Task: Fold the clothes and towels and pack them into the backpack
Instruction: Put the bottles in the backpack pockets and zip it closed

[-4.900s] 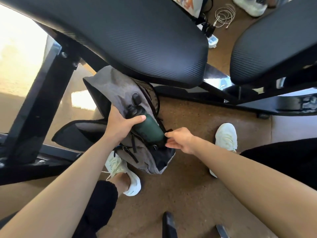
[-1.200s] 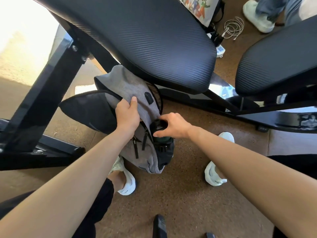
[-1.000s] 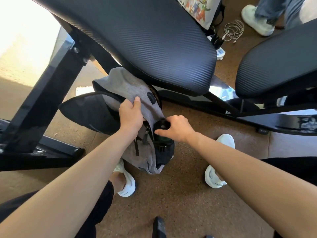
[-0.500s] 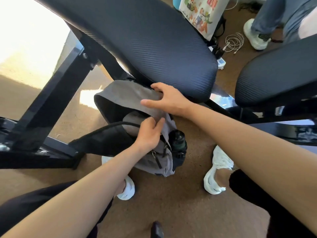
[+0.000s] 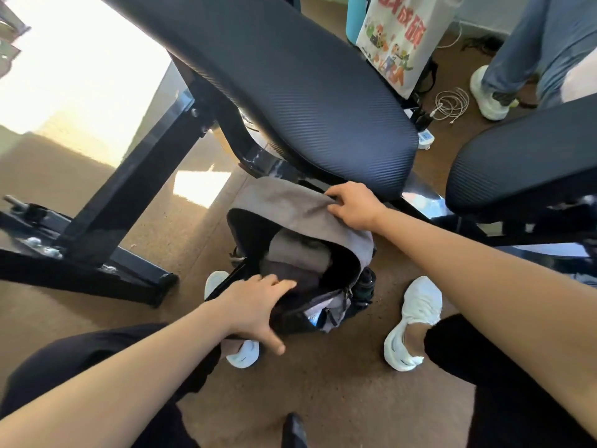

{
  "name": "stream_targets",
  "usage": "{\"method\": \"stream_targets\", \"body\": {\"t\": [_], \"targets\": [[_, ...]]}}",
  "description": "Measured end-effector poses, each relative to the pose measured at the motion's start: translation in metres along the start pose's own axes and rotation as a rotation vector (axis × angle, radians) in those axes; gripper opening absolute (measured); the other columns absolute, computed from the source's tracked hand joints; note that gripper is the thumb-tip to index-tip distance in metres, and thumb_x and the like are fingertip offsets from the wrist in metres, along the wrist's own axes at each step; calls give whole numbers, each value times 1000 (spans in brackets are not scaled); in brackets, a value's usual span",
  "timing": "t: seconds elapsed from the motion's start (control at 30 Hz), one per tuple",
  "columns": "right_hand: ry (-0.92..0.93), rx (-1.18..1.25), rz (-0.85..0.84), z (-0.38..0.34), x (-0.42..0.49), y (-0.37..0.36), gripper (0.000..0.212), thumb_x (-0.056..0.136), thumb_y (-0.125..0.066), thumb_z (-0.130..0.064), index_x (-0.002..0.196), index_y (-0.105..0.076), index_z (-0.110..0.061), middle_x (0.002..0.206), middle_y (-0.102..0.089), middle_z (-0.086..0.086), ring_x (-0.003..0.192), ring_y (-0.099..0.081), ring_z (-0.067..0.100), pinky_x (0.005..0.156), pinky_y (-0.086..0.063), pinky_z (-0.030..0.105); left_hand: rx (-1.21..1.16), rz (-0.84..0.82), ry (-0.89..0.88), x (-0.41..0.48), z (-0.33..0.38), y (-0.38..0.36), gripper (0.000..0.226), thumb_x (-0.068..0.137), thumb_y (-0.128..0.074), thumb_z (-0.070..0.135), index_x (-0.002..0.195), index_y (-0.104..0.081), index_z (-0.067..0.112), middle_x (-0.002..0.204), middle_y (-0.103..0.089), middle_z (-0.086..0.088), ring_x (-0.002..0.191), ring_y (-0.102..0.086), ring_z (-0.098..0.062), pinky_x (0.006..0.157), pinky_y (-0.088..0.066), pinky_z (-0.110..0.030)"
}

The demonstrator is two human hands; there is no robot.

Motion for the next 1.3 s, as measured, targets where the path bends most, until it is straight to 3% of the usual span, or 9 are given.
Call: {"method": "stream_targets", "body": {"t": [0.07, 0.2, 0.53, 0.63, 0.77, 0.93, 1.03, 1.17, 1.3], "targets": [[9, 22, 56, 10, -10, 3, 28, 94, -62, -19, 121, -72, -19, 117, -69, 7, 115, -59, 31, 94, -47, 39, 140, -73, 68, -4, 2, -20, 106, 71, -78, 63, 156, -25, 27, 147, -43, -1, 132, -48, -26, 103, -44, -40], [36, 64, 170, 26, -27, 8, 28, 94, -64, -13, 121, -72, -14, 107, -66, 7, 112, -59, 32, 93, -44, 37, 95, 108, 78, -5, 0, -23, 20, 88, -59, 21, 108, -59, 25, 113, -64, 2, 111, -62, -25, 87, -50, -41], [-186, 444, 500, 42, -36, 43, 25, 99, -58, -10, 118, -74, -14, 95, -69, 1, 90, -63, 16, 88, -48, 28, -21, 854, -133, 6, 36, 31, 26, 93, -52, 31, 109, -73, 32, 82, -75, 5, 76, -72, -20, 57, -52, -33], [-257, 395, 447, 53, -48, 56, 27, 97, -63, -13, 122, -72, -15, 99, -69, -1, 89, -60, 13, 87, -44, 23, -106, 837, -39, 26, 34, 52, 23, 103, -53, 35, 117, -70, 33, 94, -76, 6, 88, -71, -20, 64, -47, -30], [-455, 497, 348, 89, -87, 9, 14, 91, -64, -11, 88, -74, -20, 80, -72, 0, 77, -66, 19, 85, -58, 41, -117, 808, 22, 40, 32, 73, 24, 105, -49, 37, 121, -68, 35, 100, -74, 6, 96, -67, -19, 66, -33, -28], [-750, 677, 196, 116, -114, -74, 19, 87, -62, -6, 79, -75, -18, 85, -74, 7, 86, -70, 27, 80, -59, 39, -110, 795, 33, 55, 34, 91, 24, 104, -51, 35, 120, -69, 33, 115, -74, 7, 109, -65, -21, 80, -45, -33], [-816, 875, 129, 114, -110, -116, 13, 90, -64, -2, 92, -72, -12, 85, -68, 12, 75, -62, 26, 67, -52, 34, -109, 784, 50, 60, 35, 96, 23, 104, -52, 30, 117, -71, 30, 113, -74, 4, 108, -65, -24, 83, -50, -37], [-858, 1023, 147, 113, -99, -162, 35, 95, -70, -17, 128, -61, -13, 119, -67, 6, 110, -64, 27, 99, -55, 44, -131, 682, 4, 63, 31, 102, 19, 102, -56, 26, 113, -71, 28, 108, -74, 4, 104, -64, -26, 84, -53, -42], [-912, 1054, 230, 106, -91, -175, 23, 96, -68, -17, 118, -60, -17, 114, -68, 8, 104, -67, 28, 99, -55, 45, -184, 396, -88, 61, 24, 105, 19, 93, -61, 26, 101, -75, 35, 85, -70, 16, 83, -65, -12, 76, -55, -41]]}}
Point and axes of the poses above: each hand's wrist, its own x-axis towards the middle knuckle, its own y-axis out of the back of the hand, z = x × y, the point moved 1 cm from there along x, towards the middle knuckle
